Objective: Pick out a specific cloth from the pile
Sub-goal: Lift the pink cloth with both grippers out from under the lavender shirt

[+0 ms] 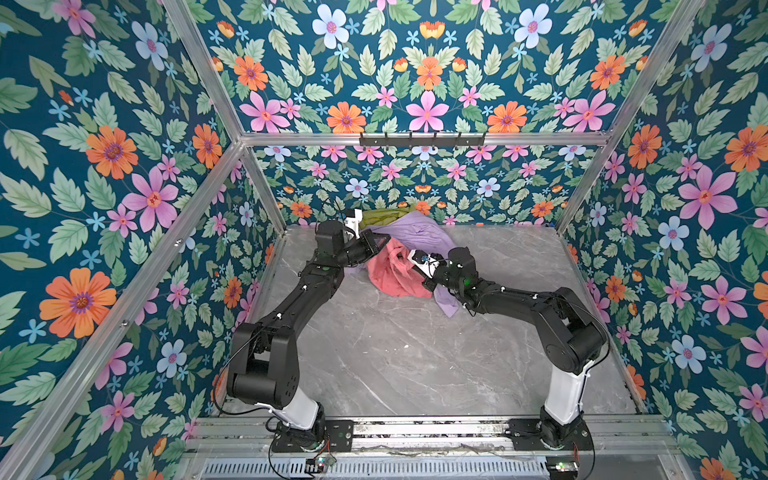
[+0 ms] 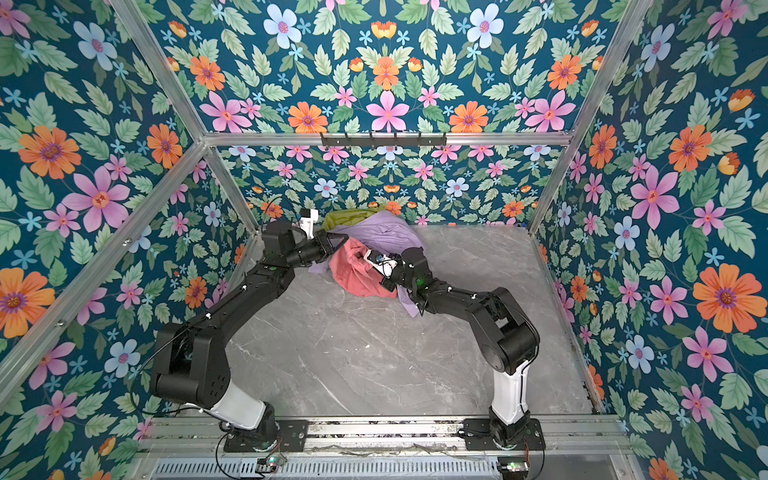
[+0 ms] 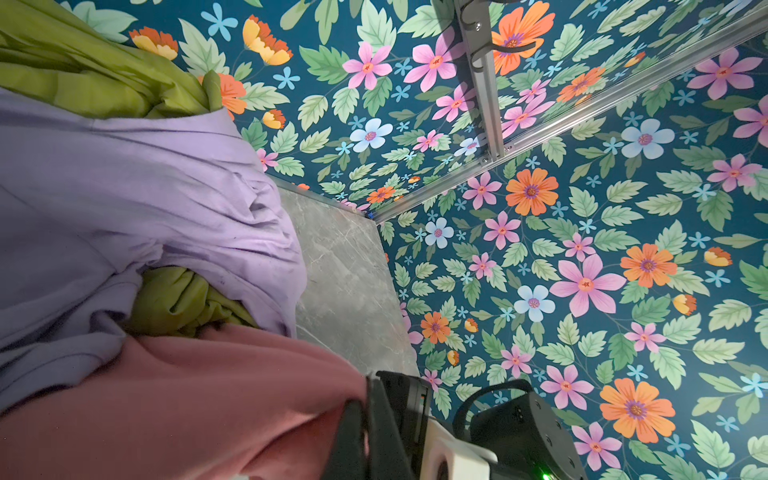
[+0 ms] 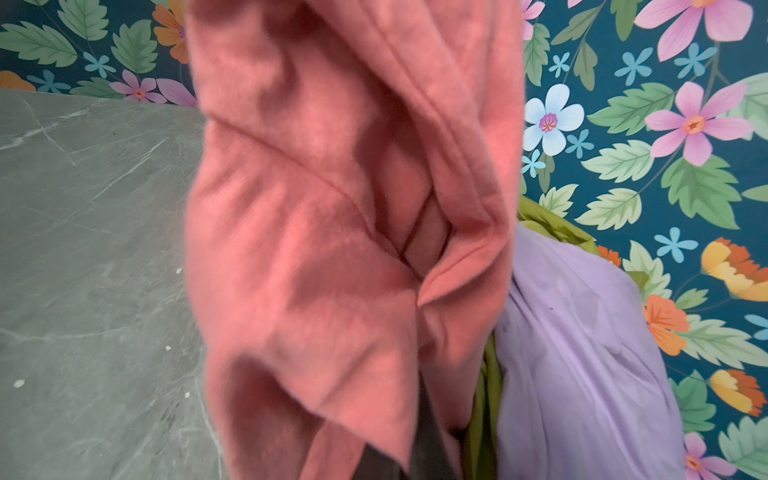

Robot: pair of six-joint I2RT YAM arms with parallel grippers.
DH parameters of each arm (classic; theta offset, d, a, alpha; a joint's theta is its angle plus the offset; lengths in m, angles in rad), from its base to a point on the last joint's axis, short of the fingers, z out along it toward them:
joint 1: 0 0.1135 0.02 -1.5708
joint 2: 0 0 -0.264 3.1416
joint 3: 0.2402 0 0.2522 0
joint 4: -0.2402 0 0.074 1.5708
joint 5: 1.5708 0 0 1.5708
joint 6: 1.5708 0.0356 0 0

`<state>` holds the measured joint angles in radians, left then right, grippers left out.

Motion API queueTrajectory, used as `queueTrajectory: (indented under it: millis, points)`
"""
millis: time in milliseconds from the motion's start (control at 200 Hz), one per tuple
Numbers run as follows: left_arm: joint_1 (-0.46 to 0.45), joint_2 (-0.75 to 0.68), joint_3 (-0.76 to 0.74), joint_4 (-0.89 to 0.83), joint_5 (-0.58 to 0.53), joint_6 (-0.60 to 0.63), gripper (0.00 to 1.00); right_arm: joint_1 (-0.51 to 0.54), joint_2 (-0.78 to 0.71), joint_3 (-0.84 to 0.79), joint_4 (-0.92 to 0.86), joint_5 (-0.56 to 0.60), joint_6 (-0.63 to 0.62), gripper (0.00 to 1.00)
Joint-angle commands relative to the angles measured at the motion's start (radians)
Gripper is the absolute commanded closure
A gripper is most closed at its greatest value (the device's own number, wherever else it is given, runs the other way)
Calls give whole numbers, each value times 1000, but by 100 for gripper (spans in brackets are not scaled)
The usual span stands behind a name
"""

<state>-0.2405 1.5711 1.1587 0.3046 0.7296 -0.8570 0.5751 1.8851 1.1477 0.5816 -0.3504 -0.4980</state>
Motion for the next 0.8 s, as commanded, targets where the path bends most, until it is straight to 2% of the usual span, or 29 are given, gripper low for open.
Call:
queueTrajectory:
  millis: [0, 740, 795]
  points:
    - [2, -17, 16, 39, 2, 5, 100, 6, -24, 0, 16, -1, 18, 98]
    - [2, -139, 18, -8, -25, 5, 100, 57, -217, -23, -57, 17, -5, 100]
    - [1, -153, 16, -11, -28, 6, 100, 61, -265, -23, -63, 19, -5, 100]
